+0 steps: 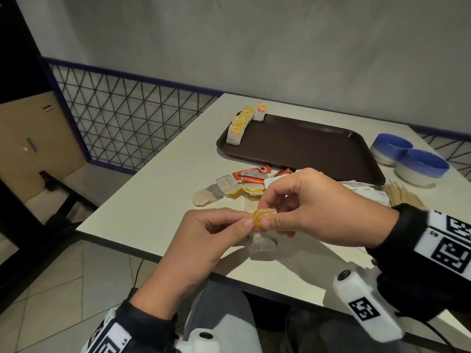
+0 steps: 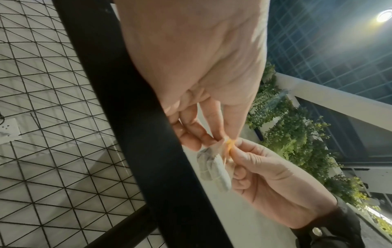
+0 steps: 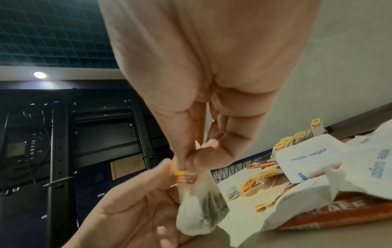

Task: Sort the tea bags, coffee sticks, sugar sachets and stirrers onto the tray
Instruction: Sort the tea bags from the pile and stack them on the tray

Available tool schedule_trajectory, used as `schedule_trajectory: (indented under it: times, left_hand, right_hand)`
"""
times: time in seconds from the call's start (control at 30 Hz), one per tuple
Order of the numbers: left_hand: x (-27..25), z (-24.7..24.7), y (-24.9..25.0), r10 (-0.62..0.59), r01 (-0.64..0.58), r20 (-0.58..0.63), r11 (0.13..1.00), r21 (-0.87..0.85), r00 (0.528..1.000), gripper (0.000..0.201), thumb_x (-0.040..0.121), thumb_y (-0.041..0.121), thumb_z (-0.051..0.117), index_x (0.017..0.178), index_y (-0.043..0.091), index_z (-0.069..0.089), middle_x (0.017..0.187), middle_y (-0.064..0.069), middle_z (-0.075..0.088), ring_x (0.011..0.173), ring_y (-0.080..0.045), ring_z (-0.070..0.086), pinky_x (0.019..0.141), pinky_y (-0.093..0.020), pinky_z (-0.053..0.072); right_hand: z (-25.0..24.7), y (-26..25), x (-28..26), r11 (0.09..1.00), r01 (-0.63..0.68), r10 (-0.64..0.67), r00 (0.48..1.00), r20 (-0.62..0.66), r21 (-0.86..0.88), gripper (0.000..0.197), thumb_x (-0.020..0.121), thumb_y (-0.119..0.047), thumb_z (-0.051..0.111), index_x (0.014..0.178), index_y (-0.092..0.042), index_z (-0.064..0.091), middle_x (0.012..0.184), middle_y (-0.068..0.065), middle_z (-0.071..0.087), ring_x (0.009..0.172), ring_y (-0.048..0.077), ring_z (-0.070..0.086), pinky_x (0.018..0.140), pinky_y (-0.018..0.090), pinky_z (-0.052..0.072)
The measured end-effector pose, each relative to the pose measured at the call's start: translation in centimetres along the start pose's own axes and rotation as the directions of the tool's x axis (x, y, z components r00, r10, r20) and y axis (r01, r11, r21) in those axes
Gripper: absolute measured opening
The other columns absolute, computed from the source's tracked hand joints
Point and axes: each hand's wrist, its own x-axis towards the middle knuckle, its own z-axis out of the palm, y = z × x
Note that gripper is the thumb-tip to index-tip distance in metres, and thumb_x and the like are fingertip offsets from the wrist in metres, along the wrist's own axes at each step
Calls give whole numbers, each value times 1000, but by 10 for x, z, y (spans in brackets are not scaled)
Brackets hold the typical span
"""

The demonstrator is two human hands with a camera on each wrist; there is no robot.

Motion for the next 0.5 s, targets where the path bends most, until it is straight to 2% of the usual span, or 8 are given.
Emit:
schedule_trajectory:
  times: [0.07, 0.2, 0.3, 0.33, 0.43, 0.5]
  left_hand:
    - [-1, 1, 0, 26, -26, -14, 1000, -5, 1000, 25, 74, 28, 79, 94, 16, 85, 94, -10, 81, 87, -21, 76, 79, -30, 60]
    - [-2, 4, 0, 90, -85, -79, 994, 72, 993, 12, 80, 18, 80, 90, 17, 85, 86, -12, 80, 84, -29, 75, 84, -41, 62]
    - [-2, 3, -1, 87, -82, -104, 995, 53, 991, 11, 81, 15, 79, 90, 15, 85, 85, -7, 80, 82, -19, 74, 82, -37, 60]
    - [-1, 2, 0, 79, -73, -107, 996, 52, 991, 11, 79, 17, 82, 90, 17, 86, 86, -6, 80, 83, -19, 75, 84, -40, 60]
    - [0, 2, 1, 39, -34, -140, 999, 42, 989, 17, 74, 26, 86, 91, 24, 86, 91, -5, 81, 89, -21, 76, 93, -54, 60]
    - [0, 1, 3, 47, -41, -216, 999, 34, 975, 21, 71, 32, 80, 91, 32, 85, 89, -2, 81, 83, -15, 75, 89, -49, 62]
  right_hand:
    - [0, 2, 1, 1000, -11, 11, 1000, -3, 18, 14, 82, -23, 83, 87, -13, 75, 77, 11, 72, 59, 17, 67, 58, 31, 59]
    - [3, 4, 2, 998, 3, -3, 1000, -4, 65, 16, 81, -25, 84, 91, -17, 74, 85, 12, 70, 62, 18, 61, 57, 33, 55]
    - [5, 10, 5, 999, 28, -28, 1000, -6, 38, 14, 84, -32, 82, 91, -22, 74, 84, 3, 70, 64, 10, 57, 55, 27, 51]
    - [6, 11, 6, 999, 27, -28, 999, 15, 39, 12, 86, -32, 80, 89, -22, 74, 82, -1, 71, 64, 8, 58, 57, 25, 51]
    - [4, 13, 13, 1000, 14, -16, 995, 95, 22, 13, 91, -31, 76, 86, -19, 72, 77, -5, 70, 68, 9, 62, 64, 29, 53]
    - [-8, 10, 24, 1000, 12, -14, 993, 117, 10, 17, 90, -34, 75, 87, -18, 71, 80, 0, 72, 73, 17, 66, 69, 38, 57]
